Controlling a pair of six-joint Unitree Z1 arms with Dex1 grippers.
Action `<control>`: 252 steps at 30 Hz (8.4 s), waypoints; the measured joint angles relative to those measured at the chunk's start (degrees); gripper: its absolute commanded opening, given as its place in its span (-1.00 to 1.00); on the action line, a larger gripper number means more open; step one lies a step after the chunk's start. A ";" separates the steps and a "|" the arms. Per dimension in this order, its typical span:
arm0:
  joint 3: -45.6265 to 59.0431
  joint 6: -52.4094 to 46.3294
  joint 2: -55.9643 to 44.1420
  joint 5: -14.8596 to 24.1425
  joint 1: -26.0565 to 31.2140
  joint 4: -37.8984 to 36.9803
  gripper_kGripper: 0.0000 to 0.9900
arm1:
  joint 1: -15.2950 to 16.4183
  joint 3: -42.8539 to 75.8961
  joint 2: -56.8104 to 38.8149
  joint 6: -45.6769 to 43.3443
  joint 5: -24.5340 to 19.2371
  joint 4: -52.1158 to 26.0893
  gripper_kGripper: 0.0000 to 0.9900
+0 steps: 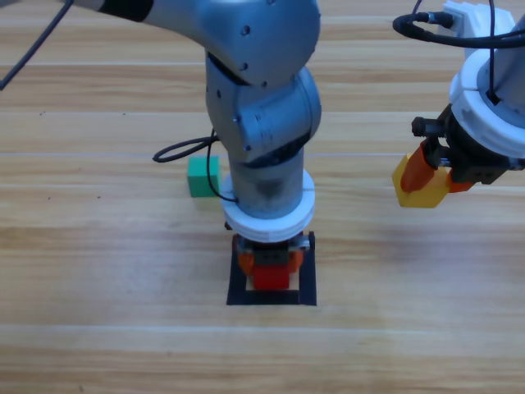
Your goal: Stack the blocks in the rectangular block: red at the bottom, yellow in the middle, green on top
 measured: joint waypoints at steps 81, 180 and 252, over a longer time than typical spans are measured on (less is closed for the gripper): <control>37.56 35.14 -53.04 -3.53 25.65 -15.38 0.91 | 12.11 -48.44 29.40 19.15 -3.69 31.55 -1.00; 41.46 34.27 -59.78 -9.96 29.13 -22.00 0.91 | 17.43 -59.90 25.21 9.15 -8.32 33.26 1.00; -29.91 16.91 14.19 0.39 19.90 18.02 0.26 | 8.37 31.93 -20.74 -15.41 0.47 -36.80 1.00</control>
